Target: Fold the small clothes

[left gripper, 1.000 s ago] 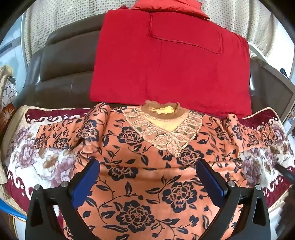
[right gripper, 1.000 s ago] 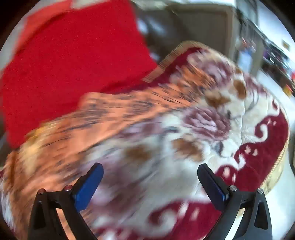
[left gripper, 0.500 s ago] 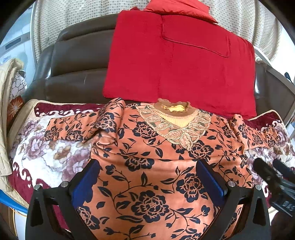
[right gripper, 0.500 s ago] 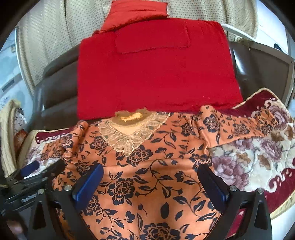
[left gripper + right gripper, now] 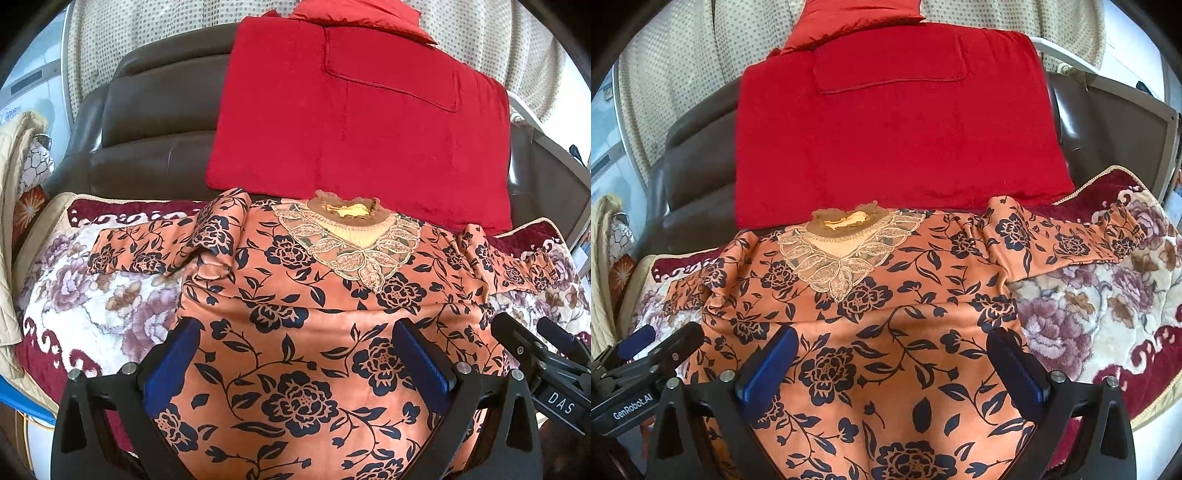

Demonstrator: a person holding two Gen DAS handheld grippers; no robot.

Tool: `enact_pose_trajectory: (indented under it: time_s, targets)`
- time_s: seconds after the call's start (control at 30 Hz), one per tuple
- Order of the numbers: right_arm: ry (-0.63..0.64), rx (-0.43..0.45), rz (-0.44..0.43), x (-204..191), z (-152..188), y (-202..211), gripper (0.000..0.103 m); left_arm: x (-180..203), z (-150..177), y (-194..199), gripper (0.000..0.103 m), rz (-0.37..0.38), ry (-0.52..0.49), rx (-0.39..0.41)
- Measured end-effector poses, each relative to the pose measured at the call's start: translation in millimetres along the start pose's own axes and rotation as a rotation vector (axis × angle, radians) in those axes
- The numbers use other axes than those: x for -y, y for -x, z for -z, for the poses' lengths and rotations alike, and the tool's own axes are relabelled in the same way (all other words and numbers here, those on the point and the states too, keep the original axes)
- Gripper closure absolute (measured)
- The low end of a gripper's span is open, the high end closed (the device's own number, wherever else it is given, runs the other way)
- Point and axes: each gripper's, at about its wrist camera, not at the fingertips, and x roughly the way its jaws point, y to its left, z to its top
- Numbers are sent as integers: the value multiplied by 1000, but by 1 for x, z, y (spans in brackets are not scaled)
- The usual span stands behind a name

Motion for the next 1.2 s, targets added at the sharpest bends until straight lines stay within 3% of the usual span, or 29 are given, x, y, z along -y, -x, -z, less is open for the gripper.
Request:
enact_pose_trajectory:
  time_s: [1.2]
  targets:
    - [35,-10,25,-1,0,-7,0,4,0,-8,0,-10,-10,-18]
